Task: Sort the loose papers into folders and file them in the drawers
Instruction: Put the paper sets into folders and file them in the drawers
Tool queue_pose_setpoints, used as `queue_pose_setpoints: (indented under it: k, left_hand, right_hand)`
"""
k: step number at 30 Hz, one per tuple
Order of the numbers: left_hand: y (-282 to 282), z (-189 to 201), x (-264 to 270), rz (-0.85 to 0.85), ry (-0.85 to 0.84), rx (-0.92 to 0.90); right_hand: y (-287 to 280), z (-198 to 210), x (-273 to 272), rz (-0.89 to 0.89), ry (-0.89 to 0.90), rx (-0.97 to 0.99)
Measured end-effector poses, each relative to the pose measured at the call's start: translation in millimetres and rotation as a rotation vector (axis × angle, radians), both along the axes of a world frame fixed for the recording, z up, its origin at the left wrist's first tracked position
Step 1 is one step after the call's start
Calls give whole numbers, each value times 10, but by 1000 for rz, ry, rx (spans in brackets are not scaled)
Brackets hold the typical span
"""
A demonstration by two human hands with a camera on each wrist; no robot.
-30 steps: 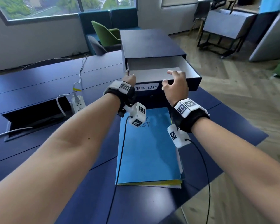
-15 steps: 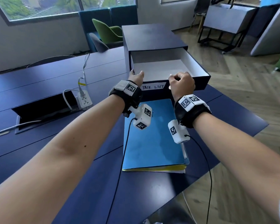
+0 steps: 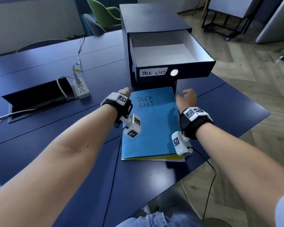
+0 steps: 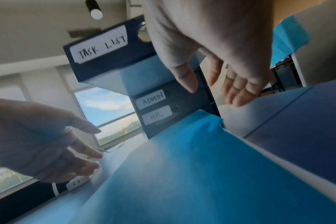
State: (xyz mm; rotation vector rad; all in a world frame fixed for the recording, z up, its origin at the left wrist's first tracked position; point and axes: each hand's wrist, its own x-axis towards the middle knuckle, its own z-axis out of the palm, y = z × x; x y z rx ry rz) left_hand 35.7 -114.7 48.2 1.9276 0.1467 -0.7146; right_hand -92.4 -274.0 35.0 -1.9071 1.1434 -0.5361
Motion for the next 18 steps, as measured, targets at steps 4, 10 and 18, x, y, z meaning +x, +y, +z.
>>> queue_pose_setpoints:
  k: [4, 10, 18]
  left_hand:
    - [151, -324, -28, -83, 41, 183]
    - [178, -604, -117, -139, 77, 330]
    - [157, -655, -142, -25, -89, 298]
  right_hand:
    - [22, -251, -66, 188, 369, 184]
    - [99, -388, -107, 292, 492, 117]
    - [51, -469, -86, 229, 491, 126]
